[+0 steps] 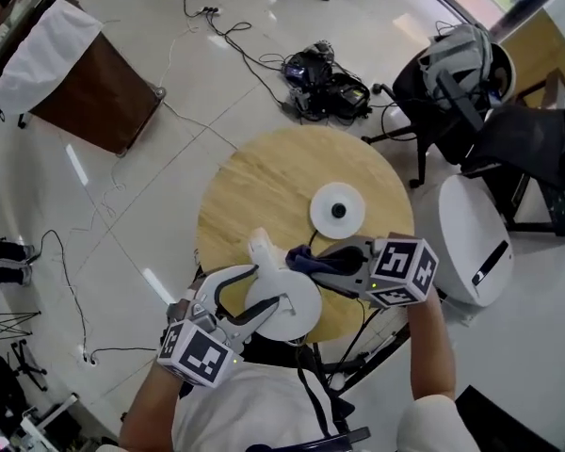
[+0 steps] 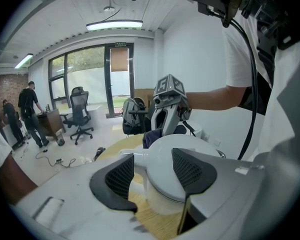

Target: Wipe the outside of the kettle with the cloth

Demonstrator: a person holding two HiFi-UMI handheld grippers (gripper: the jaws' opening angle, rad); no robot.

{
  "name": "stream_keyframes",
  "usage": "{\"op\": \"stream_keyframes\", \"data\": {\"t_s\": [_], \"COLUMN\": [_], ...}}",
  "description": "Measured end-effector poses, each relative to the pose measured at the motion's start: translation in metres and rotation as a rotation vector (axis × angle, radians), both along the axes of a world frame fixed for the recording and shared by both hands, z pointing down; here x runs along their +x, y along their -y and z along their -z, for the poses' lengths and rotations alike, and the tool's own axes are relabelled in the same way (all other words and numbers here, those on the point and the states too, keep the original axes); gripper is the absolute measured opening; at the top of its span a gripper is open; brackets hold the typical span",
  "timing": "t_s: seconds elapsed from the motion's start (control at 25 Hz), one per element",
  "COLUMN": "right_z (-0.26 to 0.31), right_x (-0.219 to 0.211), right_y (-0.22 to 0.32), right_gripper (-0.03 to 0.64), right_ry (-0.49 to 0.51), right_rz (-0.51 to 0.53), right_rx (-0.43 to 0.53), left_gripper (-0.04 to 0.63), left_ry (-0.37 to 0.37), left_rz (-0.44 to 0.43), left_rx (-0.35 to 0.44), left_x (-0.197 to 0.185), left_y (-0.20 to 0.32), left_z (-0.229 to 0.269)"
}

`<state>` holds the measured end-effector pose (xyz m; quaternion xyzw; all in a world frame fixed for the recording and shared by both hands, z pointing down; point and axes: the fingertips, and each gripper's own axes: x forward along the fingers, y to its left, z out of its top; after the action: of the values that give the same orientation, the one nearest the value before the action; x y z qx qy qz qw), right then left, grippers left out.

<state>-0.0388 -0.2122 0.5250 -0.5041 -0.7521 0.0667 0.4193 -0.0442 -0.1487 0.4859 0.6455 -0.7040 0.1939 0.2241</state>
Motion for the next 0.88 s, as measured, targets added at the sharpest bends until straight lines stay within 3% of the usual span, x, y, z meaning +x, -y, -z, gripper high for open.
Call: {"op": "stream_keyframes", "data": {"t_s": [0.24, 0.4, 0.64, 0.76, 0.88], "right_z": [-0.024, -0.075, -0.156, -0.174, -0.163], "right_x": [-0.018, -0.022, -0.024, -0.025, -0.023], "right_y": [-0.016, -0.021, -0.020, -0.018, -0.022], "right_gripper": [0.083, 0.083, 0.083, 0.083, 0.083], "right_ry": [-0.034, -0.123, -0.280, -0.276, -0.240], "right_rz": [0.156, 0.225, 0.231, 0.230, 0.216], "right_rx": [-0.016, 0.052, 0.115, 0.179, 0.181], "left_gripper": [0.232, 0.232, 0.233, 0.232, 0.233], "left_ry": [-0.003, -0.006, -0.005, -0.008, -0.011], "left_rz": [0.023, 0.032, 0.046, 0.051, 0.049], "left_rx": [0.003, 0.005, 0.008, 0.008, 0.006], "left_x": [-0.001, -0.001, 0.001, 0.000, 0.000], "left_y": [-0.004, -0.007, -0.006, -0.007, -0.008], "left_z": [0.002, 0.002, 0.004, 0.003, 0.002]}}
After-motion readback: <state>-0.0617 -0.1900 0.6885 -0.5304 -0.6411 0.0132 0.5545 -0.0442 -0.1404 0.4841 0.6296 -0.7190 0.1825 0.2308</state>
